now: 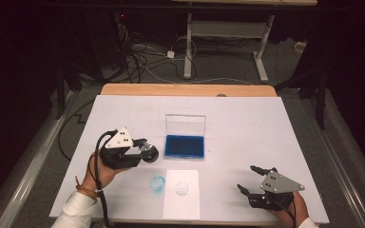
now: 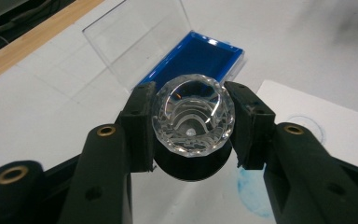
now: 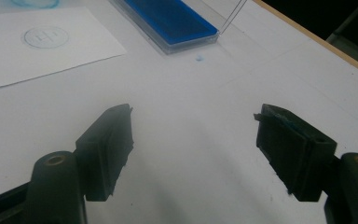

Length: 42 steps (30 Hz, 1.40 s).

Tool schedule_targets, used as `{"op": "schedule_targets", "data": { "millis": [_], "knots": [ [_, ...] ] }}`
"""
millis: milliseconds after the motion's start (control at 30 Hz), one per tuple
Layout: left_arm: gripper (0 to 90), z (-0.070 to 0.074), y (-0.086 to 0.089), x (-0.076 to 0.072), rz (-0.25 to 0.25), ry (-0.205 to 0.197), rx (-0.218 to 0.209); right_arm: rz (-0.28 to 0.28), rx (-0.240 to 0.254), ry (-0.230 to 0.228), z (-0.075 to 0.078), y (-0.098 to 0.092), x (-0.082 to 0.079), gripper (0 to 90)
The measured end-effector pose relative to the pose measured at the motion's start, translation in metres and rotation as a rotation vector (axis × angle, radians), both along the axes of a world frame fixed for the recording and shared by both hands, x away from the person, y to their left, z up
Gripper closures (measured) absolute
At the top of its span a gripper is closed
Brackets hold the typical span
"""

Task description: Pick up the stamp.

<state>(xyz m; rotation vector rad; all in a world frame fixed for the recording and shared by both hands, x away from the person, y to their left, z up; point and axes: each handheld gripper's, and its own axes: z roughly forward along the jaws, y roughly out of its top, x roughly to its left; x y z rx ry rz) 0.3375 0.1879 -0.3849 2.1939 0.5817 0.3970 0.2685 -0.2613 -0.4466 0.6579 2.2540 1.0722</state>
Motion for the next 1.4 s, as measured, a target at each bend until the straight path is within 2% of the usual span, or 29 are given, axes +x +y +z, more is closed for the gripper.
{"op": "schedule_targets", "data": {
  "millis": [133,333,633,767,900,1067,1233,1400],
  "knots": [
    [54.5,0.001,-0.004,-0.003,-0.009,-0.005,-0.019,0.0,0.007,0.002,0.0,0.0,0.0,26.2],
    [54.5,0.003,-0.012,-0.007,-0.035,-0.019,-0.025,-0.002,0.023,-0.013,0.002,0.0,0.0,22.8],
    [54.5,0.004,-0.015,-0.011,-0.051,-0.029,-0.032,0.005,0.074,-0.047,0.004,0.003,0.002,15.4],
    [54.5,0.004,-0.016,-0.013,-0.051,-0.031,-0.039,0.007,0.113,-0.067,0.008,0.001,0.002,15.1],
    [54.4,0.005,-0.018,-0.017,-0.058,-0.035,-0.048,0.012,0.129,-0.079,0.01,0.002,0.001,15.2],
    [54.5,0.005,-0.022,-0.021,-0.075,-0.031,-0.056,0.028,0.132,-0.08,0.011,0.004,0.003,15.3],
    [54.5,0.01,-0.025,-0.026,-0.091,-0.035,-0.089,0.045,0.126,-0.066,0.01,0.007,0.006,15.3],
    [54.5,0.012,-0.03,-0.029,-0.105,-0.041,-0.088,0.054,0.142,-0.084,0.013,0.013,0.008,15.5]
  ]
}}
